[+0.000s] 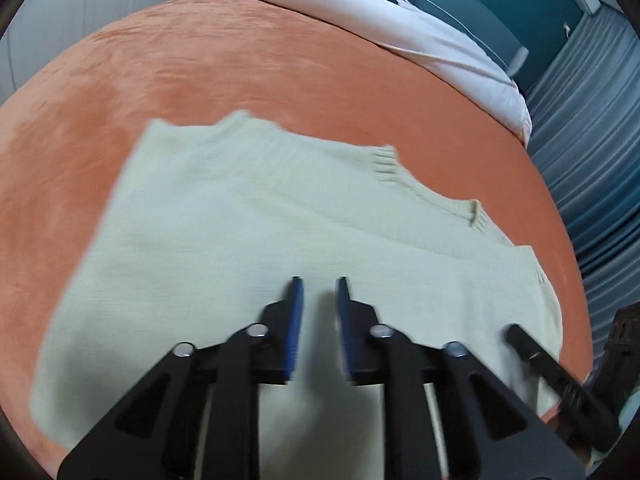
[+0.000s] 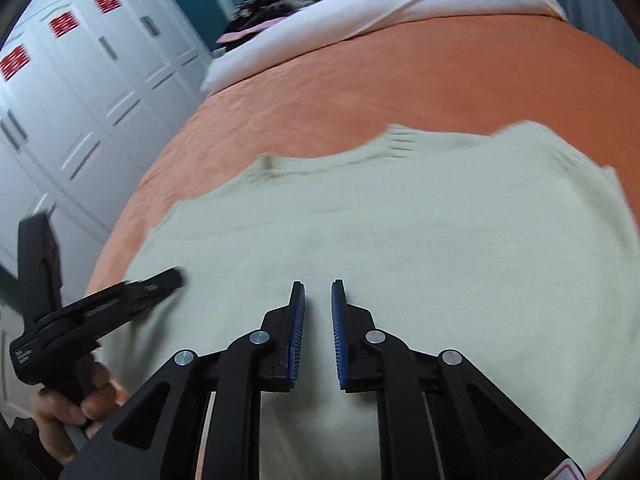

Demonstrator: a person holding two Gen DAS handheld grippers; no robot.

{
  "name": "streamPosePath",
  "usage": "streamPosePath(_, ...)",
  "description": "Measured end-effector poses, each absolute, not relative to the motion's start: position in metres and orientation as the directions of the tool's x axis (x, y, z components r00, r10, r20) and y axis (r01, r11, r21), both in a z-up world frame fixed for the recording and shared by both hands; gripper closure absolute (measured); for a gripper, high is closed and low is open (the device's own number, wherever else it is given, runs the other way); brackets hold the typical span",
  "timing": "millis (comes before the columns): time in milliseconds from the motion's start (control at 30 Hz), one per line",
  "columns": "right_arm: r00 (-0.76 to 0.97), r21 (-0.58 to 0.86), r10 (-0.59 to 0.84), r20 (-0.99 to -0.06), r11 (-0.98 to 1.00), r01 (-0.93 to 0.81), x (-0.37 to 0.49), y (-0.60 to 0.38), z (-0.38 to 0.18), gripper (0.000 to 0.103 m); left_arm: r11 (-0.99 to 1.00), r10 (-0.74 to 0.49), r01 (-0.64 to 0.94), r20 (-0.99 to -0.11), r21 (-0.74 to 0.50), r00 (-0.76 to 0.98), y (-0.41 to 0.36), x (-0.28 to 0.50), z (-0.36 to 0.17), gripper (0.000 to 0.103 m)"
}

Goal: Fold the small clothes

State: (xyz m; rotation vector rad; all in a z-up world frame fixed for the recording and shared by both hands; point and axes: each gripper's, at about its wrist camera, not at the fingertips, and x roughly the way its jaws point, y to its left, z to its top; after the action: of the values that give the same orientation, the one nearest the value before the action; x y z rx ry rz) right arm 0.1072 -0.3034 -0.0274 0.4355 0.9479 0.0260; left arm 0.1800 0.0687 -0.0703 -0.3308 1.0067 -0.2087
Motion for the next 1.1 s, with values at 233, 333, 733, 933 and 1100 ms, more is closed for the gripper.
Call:
streamPosePath(233,0.581,0.338,0.092,-0.809,0.881,0.33,0.049,-0.404,-0.024,0.103,0.916,-0.327,-0.024,-0.778,-0.402,0.537,0.122,0.161,-0.08,0.102)
streamPosePath(333,0.621,0.296,0.026,-0.783,0.895,0.335,0.035,-0.39,-0.002,0.083,0.908,-0.326,-0.05,-0.778,-0.415,0.537,0.114,0.148,-0.06,0.09)
streamPosePath(733,0.609,0.469,0.106,-0.786,0.745,0.475,-0.017,-0.404,-0.033,0.091,0.836,-0.335,-0.22,-0.785,-0.503,0.521,0.15,0.097,-0.078,0.07)
streamPosePath(933,0.525,0.429,0.135,-0.84,0.758,0.492,-0.015,-0.413,-0.055,0.089,0.804,-0.386,-0.226,-0.772,-0.55,0.505,0.165,0.095,-0.087,0.078)
streamPosePath(1100,0.636,0.43,0.001,-0.771,0.738,0.52,-0.043,-0.402,-0.001,0.082,0.773,-0.359,-0.266,-0.742,-0.577,0.567,0.166,0.062,-0.062,0.041)
